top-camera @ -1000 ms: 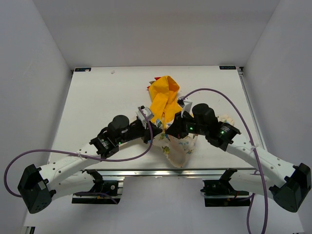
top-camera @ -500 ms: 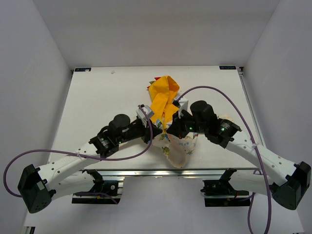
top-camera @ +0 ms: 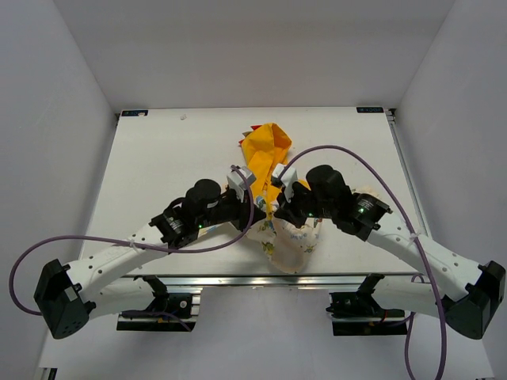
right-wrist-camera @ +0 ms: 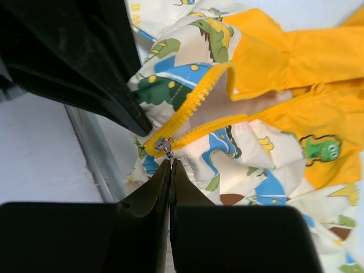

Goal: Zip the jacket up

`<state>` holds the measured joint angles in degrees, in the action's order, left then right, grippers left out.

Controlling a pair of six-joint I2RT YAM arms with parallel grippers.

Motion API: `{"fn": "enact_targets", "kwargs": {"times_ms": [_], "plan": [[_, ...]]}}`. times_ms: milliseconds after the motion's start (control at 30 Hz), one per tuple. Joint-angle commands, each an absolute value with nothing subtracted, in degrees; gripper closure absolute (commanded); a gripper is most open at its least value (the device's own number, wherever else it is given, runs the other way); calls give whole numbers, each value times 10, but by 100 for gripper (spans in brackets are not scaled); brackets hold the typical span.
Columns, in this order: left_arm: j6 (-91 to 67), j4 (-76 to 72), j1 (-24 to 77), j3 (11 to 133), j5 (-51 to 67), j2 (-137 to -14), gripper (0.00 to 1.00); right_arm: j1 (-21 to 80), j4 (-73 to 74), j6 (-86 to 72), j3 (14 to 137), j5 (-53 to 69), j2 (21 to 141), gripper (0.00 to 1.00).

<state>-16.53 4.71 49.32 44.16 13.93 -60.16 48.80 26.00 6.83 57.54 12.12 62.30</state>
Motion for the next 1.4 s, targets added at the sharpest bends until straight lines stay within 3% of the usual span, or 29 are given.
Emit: {"fn": "enact_targets", "kwargs": {"times_ms": [0,433,600,867,1000,1100,1133,1233,1367], "plan": [[-189,150,491,469,134,-621,100,486,212,156,574,73,588,100],[-295,344,491,544,113,-682,100,513,92,209,530,-68,623,100],[-322,354,492,519,129,-702,100,513,-38,207,464,-49,560,100],[-323,334,491,495,194,-686,100,513,-51,212,455,-61,585,100],[-324,392,491,511,160,-726,100,512,-45,207,468,-36,588,100],[-325,410,492,539,116,-730,76,513,16,172,496,-8,594,100],[-323,410,491,546,101,-725,74,513,51,159,511,6,605,100],[-311,381,491,556,103,-696,76,513,98,120,537,4,619,100],[-305,387,491,555,135,-691,96,513,69,127,540,-70,645,100]]}}
